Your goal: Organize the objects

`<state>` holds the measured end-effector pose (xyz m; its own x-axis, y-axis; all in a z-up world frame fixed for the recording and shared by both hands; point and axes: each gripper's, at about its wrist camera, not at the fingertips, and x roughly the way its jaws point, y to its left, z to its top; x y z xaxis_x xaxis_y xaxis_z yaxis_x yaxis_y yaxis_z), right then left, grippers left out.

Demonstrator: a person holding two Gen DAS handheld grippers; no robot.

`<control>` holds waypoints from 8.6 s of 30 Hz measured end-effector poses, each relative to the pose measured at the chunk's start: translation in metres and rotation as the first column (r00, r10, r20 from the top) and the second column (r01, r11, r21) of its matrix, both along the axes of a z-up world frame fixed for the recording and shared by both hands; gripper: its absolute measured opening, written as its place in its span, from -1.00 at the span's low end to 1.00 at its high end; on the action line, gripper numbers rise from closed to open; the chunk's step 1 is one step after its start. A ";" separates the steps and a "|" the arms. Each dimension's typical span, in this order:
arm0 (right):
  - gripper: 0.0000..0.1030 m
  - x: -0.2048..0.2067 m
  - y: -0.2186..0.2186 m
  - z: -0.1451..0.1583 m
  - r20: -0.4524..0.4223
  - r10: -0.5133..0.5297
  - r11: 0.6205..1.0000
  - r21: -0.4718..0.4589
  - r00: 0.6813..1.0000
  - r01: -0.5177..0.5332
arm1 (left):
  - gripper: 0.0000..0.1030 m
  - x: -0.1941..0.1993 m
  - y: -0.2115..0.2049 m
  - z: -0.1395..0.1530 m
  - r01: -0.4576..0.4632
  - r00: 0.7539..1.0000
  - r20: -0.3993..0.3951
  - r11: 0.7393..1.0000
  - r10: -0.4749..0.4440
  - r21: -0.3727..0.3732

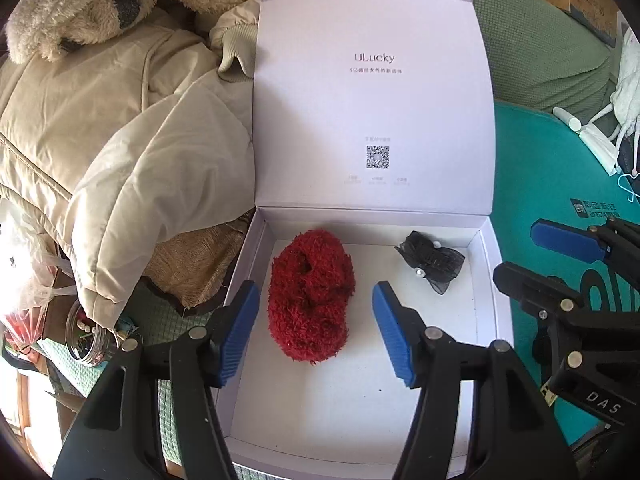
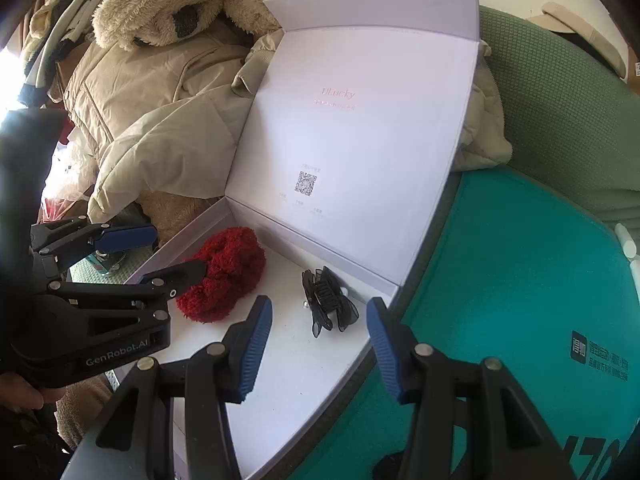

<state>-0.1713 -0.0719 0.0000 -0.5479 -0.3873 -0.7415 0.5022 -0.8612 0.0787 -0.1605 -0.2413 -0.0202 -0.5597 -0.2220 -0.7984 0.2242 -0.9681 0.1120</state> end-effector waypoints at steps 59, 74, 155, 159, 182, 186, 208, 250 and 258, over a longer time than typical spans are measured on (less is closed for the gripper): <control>-0.04 0.135 0.183 0.033 -0.091 -0.235 0.970 0.045 0.968 0.239 | 0.34 0.098 0.201 0.048 0.318 0.947 -0.080 0.943 -0.311 0.100; -0.04 0.152 0.224 0.003 -0.033 -0.316 0.948 0.031 0.948 0.317 | 0.34 0.108 0.250 0.025 0.430 0.903 -0.057 0.892 -0.426 0.136; -0.12 0.155 0.324 -0.082 0.175 -0.452 0.884 -0.043 0.875 0.466 | 0.02 0.066 0.348 -0.084 0.607 0.778 0.080 0.777 -0.624 0.166; -0.45 0.155 0.321 -0.084 0.174 -0.446 0.887 -0.043 0.878 0.459 | -0.04 0.065 0.348 -0.084 0.605 0.780 0.074 0.779 -0.621 0.163; -0.60 0.180 0.304 -0.038 0.078 -0.430 0.897 -0.074 0.900 0.435 | -0.04 0.093 0.324 -0.033 0.580 0.806 0.026 0.798 -0.591 0.160; -0.60 0.184 0.292 -0.029 0.063 -0.405 0.909 -0.074 0.912 0.409 | -0.04 0.100 0.314 -0.024 0.564 0.819 0.020 0.811 -0.573 0.155; -0.60 0.215 0.193 0.000 0.034 -0.213 0.971 -0.108 0.977 0.215 | -0.04 0.169 0.225 0.016 0.429 0.901 0.010 0.896 -0.433 0.117; -0.60 0.208 0.027 0.041 -0.010 0.128 0.984 -0.122 0.992 -0.128 | -0.03 0.231 0.041 0.084 0.094 0.995 -0.048 0.994 -0.091 0.054; -0.60 0.165 0.015 0.031 0.019 0.098 0.991 -0.094 0.995 -0.096 | -0.03 0.175 0.020 0.067 0.126 0.992 -0.030 0.989 -0.124 0.077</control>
